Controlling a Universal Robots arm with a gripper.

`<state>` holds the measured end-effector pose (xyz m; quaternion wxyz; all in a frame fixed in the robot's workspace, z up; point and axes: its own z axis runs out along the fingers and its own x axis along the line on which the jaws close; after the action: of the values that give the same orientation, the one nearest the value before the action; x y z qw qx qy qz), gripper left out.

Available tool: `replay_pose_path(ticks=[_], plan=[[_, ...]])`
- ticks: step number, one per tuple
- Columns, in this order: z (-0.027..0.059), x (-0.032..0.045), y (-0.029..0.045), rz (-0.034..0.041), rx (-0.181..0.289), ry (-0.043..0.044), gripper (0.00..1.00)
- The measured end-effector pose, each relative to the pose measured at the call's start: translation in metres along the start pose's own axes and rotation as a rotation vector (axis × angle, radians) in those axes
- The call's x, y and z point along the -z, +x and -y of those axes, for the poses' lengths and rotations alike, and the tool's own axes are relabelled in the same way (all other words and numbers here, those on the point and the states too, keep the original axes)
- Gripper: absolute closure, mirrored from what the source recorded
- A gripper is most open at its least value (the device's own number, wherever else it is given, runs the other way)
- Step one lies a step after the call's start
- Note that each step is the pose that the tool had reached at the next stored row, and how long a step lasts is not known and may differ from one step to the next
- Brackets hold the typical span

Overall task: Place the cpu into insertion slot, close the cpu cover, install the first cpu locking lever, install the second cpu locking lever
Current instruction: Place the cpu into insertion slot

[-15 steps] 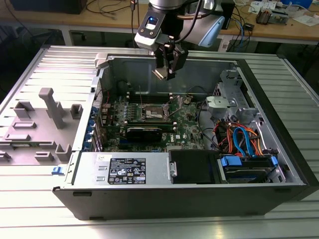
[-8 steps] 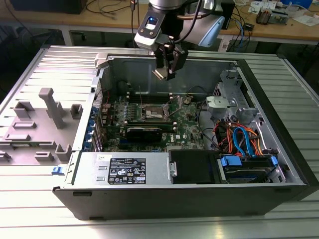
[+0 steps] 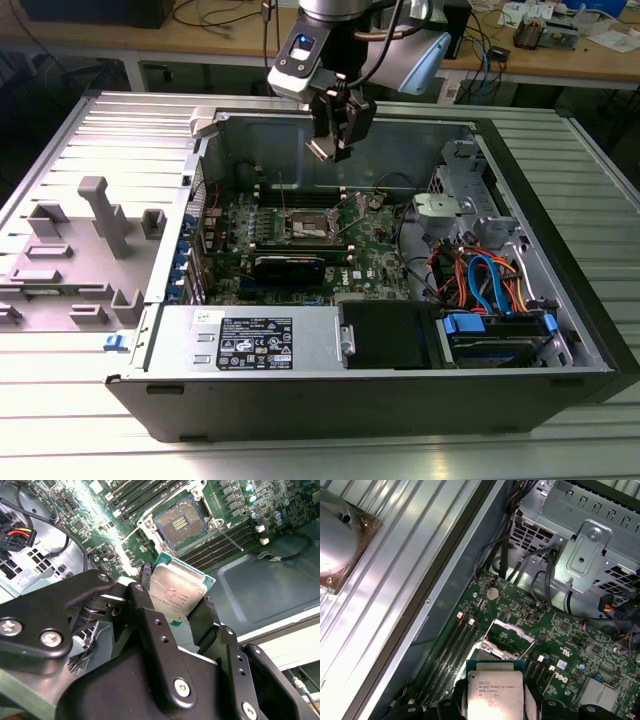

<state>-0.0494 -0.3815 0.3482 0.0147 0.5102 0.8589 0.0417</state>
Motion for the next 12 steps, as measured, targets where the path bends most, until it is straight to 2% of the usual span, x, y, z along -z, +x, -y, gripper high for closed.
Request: replay_pose_path(ticks=[12], plan=[[0.0008, -0.0019, -0.0003, 0.0013, -0.015, -0.0003, 0.45]])
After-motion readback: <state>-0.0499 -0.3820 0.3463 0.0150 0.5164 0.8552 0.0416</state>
